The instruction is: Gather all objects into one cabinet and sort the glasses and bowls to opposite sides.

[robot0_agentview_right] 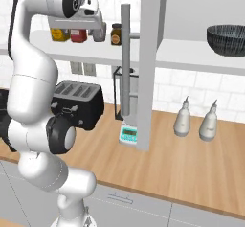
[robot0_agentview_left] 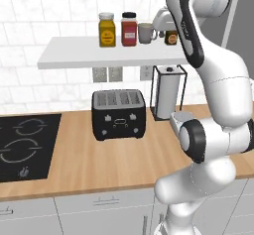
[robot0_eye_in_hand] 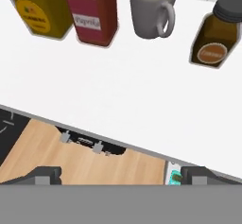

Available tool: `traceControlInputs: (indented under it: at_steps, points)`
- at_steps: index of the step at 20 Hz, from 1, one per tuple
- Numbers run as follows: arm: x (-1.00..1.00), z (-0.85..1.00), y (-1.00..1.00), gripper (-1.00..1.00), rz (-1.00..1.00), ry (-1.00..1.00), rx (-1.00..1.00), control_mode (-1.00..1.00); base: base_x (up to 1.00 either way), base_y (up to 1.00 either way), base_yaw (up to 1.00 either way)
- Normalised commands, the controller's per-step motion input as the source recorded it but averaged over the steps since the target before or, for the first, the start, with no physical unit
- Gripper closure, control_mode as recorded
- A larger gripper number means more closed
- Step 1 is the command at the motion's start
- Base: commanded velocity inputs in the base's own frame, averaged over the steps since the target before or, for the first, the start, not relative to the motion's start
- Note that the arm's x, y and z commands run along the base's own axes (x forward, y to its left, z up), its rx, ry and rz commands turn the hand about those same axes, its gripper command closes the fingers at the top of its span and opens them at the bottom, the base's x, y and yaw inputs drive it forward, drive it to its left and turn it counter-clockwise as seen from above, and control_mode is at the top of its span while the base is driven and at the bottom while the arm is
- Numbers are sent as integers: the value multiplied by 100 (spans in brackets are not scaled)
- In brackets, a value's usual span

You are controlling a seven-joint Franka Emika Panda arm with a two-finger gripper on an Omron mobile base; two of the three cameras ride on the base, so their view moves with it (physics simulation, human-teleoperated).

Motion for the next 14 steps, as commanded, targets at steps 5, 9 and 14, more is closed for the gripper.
traceControlInputs:
  at_steps: [5, 9, 14]
  points:
    - [1, 0, 0, -100, 0, 0, 0, -100, 0, 0, 0]
    - [0, 0, 0, -100, 0, 0, 0, -100, 0, 0, 0]
    - [11, 0, -1, -100, 0, -2, 0, -100, 0, 0, 0]
